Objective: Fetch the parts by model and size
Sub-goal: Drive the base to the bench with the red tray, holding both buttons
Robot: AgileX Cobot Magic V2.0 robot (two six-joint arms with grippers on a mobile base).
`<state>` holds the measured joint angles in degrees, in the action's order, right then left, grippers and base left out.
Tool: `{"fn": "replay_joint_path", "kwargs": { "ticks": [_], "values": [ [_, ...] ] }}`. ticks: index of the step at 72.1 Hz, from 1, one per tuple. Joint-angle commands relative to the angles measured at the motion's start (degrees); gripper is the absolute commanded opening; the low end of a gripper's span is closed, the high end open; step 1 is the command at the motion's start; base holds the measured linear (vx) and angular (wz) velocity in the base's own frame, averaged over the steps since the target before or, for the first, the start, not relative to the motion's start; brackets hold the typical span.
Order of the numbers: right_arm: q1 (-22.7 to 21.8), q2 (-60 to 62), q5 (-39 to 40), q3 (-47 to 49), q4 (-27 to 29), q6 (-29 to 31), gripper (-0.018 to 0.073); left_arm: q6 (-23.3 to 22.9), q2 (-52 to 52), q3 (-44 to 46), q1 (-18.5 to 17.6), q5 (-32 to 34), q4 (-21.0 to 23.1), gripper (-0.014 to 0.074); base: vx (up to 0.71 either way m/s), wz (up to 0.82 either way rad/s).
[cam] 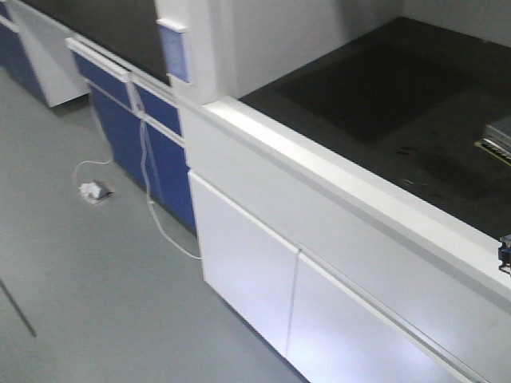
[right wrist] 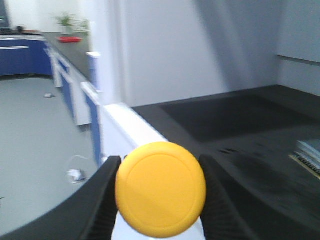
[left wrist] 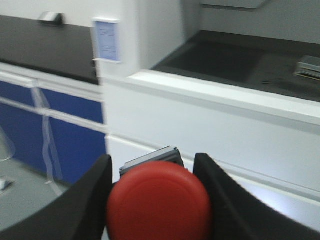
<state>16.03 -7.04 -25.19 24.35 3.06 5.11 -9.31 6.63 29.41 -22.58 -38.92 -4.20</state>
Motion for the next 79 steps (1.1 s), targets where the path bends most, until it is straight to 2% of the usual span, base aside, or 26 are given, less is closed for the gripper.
{"fn": "replay_joint_path", "kwargs": {
  "ticks": [1,42,79],
  "values": [
    [-0.1,-0.6,4.6,1.5,-0.1,0.3,-0.0010,0.0,0.9,1.4,-0.2,4.4,0.2,-0.0008,-0.01,0.89],
    [-0.1,-0.6,4.6,1.5,-0.1,0.3,-0.0010,0.0,0.9,1.4,-0.2,4.4,0.2,-0.0008,0.02,1.03],
    [-0.1,-0.6,4.6,1.5,-0.1,0.3,-0.0010,0.0,0.9,1.4,-0.2,4.4,0.2,-0.0008,0.19,0.27]
  ]
}}
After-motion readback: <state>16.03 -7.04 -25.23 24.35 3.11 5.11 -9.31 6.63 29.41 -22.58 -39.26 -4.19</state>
